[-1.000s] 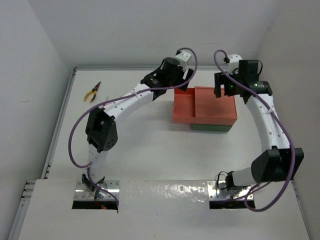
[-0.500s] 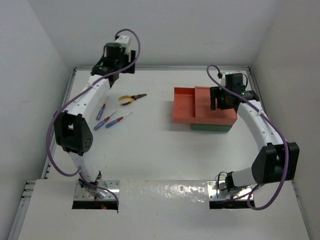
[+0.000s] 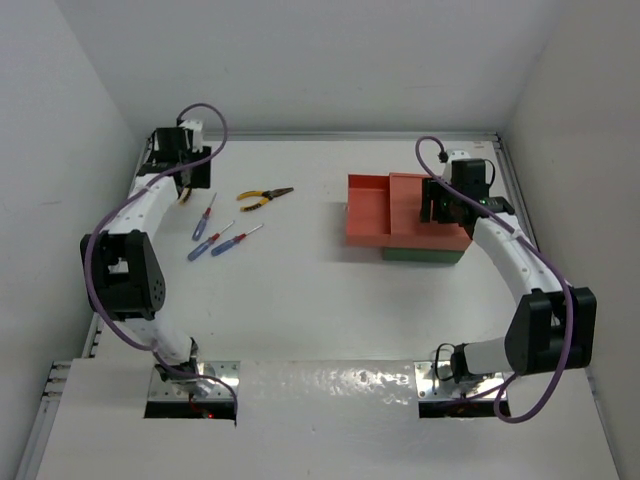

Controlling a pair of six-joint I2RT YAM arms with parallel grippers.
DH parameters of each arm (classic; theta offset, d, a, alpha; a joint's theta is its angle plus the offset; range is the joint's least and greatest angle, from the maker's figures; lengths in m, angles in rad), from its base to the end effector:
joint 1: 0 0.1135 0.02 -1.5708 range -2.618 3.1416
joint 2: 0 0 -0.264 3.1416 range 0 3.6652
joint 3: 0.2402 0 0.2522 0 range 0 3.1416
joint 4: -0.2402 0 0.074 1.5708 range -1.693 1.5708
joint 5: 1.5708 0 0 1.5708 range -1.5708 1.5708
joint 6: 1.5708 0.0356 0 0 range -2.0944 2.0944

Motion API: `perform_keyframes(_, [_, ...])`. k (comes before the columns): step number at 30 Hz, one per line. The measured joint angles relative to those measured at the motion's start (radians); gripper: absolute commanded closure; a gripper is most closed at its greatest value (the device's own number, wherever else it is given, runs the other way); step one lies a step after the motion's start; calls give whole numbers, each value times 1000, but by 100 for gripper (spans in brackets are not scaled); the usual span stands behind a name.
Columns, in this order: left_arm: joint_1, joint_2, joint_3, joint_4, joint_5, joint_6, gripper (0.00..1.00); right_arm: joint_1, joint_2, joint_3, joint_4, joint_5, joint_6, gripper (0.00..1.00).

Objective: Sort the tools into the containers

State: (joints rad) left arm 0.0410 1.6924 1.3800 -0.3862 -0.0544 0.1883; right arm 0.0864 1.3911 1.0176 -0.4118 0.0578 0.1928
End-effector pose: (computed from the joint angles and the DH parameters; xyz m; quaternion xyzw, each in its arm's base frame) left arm 0.3870 0.0178 0.2869 0.0552 0.9045 0.0728 0.4167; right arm 0.2993 0.0239 0.2623 0.0602 0.9216 0.0268 0.3826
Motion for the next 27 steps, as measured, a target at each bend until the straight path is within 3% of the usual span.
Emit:
perform_keyframes(3, [37,0,-79,22,-42,62,53,0,-8,-14,24,-5,-1,34])
perform_keyframes(7, [43,1,-170,26,-67,142,45,0,-17,-31,46,-6,-2,34])
perform_keyframes(27, [51,182,-191,44,64,211,49,0,-42,-68,88,-9,-8,33])
